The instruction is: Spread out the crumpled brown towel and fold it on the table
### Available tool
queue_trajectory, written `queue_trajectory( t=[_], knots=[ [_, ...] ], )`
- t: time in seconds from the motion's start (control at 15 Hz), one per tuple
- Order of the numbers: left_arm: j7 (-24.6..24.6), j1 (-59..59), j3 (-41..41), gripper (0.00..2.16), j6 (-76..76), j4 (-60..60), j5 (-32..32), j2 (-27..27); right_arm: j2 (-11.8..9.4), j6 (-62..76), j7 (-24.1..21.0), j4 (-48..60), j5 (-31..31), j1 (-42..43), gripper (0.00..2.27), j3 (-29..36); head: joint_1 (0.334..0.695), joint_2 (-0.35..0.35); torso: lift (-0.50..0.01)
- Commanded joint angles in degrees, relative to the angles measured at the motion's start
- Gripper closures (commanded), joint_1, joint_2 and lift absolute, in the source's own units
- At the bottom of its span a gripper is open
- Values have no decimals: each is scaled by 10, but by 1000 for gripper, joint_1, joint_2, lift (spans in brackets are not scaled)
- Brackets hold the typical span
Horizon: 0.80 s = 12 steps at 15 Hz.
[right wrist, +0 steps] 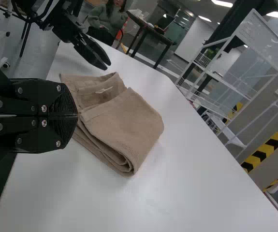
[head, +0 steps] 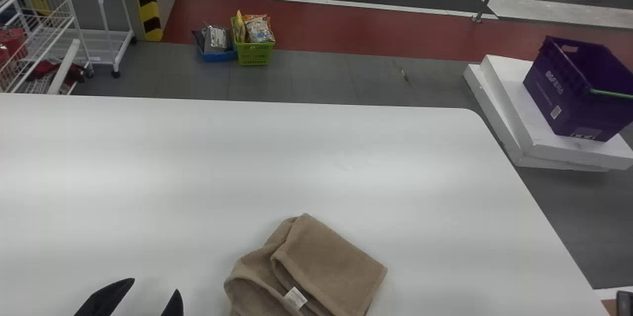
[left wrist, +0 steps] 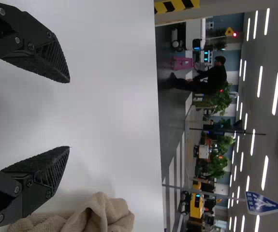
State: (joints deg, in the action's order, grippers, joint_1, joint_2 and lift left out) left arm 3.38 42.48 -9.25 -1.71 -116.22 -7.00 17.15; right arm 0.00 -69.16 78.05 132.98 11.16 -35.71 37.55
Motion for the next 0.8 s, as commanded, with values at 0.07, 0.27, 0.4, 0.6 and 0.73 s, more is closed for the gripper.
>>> queue_trajectory(
  t=[0.07, 0.27, 0.4, 0.6, 0.73],
  knots=[
    [50, 14, 9, 977, -27, -3, -5, 0, 1, -1, 3, 2, 4, -5, 2196, 9, 695, -223, -127],
    [143, 15, 22, 1733, 8, -9, -39, -4, 1, -1, 3, -1, 3, -6, 2192, 8, 695, -267, -127],
    [182, 4, 29, 1909, 54, -9, -50, -7, 1, -1, 3, -4, 7, -9, 2192, 6, 695, -313, -127],
    [205, -2, 39, 1909, 64, -4, -49, -16, 1, 1, 3, -10, 10, -12, 2192, 11, 695, -325, -127],
    [204, -2, 39, 1909, 61, -2, -42, -20, 1, 3, 3, -13, 12, -12, 2192, 18, 695, -326, -127]
  ],
)
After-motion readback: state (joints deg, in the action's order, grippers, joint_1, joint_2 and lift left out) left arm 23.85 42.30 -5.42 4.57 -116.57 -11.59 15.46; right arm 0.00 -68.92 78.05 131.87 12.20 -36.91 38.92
